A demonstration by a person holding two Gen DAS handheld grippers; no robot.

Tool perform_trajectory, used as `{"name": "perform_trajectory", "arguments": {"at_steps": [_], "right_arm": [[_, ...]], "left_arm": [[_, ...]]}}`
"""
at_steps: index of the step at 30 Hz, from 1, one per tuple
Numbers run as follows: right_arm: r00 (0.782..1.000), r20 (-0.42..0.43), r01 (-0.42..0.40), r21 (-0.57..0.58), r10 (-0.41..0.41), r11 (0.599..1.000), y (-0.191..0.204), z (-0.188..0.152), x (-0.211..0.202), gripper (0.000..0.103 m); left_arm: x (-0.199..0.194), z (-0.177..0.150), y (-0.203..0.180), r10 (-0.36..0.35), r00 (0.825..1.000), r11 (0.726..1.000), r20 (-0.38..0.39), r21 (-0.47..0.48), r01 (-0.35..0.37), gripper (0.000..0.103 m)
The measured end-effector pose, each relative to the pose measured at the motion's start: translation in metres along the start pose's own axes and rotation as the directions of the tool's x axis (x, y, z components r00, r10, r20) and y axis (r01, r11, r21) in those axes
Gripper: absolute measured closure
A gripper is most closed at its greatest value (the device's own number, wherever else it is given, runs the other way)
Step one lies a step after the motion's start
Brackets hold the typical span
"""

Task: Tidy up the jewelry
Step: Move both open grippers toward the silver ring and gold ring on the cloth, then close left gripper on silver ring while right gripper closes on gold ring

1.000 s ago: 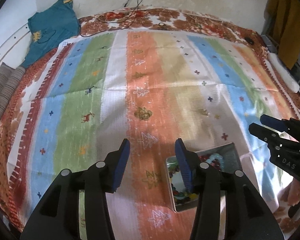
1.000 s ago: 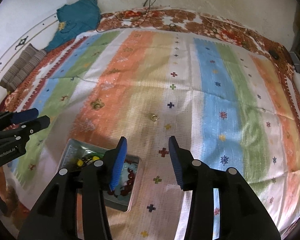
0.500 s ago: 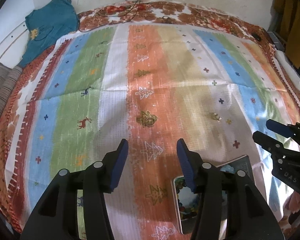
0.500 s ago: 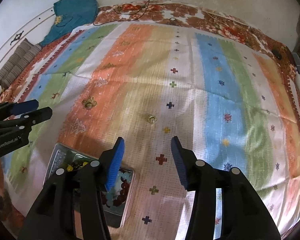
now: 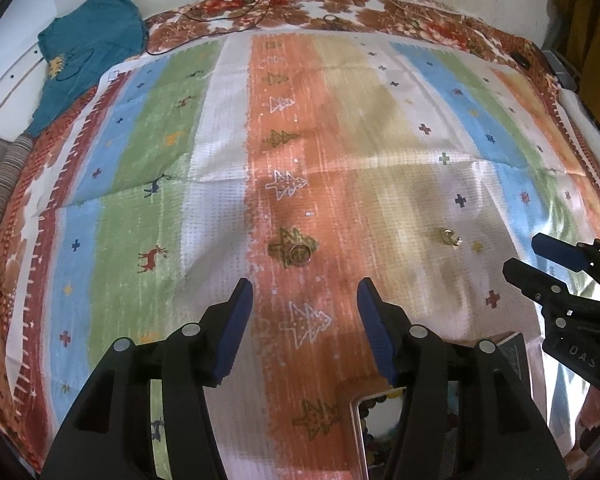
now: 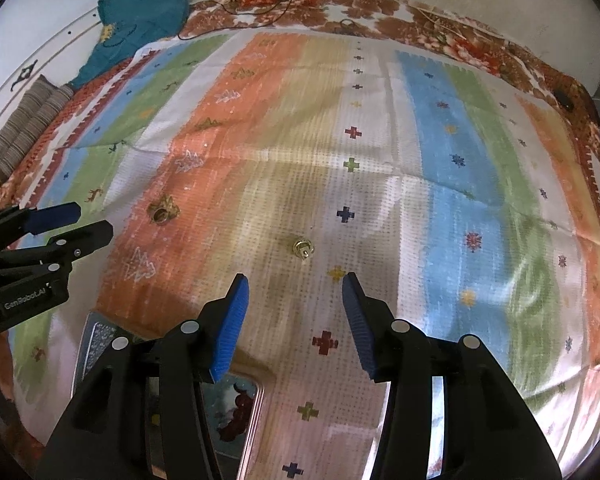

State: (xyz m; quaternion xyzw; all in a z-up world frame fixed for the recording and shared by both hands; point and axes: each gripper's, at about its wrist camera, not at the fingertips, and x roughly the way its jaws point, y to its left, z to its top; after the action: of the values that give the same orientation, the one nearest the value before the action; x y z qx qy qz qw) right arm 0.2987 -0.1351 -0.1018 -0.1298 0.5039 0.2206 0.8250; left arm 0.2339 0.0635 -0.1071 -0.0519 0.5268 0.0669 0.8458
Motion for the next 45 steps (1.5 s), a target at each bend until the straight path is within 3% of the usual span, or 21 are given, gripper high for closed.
{"name": "perform_trajectory", "arguments": {"at_steps": [34,41,45], "right_arm": [[0.993,-0.120,0.005,0.017,-0.003,1.000,-0.006,0.023,0.084,0.054],[0.992,-0.126,0.005,0.009,-0.004,1.000,-0.006,0.026,0.092,0.055],[0.990,-0.142,0.013,0.015,-0.011,1.000,-0.009,0.026,0.093,0.071]], "left_arm": [[0.081,0.028,0.016,-0.032,0.992,0.999,-0.125,-0.018,0.030,0.049],[0.093,0.030,0.008,-0.024,0.988,1.000,-0.153,0.004,0.024,0.060],[0.096,0.031,0.005,-0.006,0.988,1.000,-0.155,0.023,0.009,0.073]]}}
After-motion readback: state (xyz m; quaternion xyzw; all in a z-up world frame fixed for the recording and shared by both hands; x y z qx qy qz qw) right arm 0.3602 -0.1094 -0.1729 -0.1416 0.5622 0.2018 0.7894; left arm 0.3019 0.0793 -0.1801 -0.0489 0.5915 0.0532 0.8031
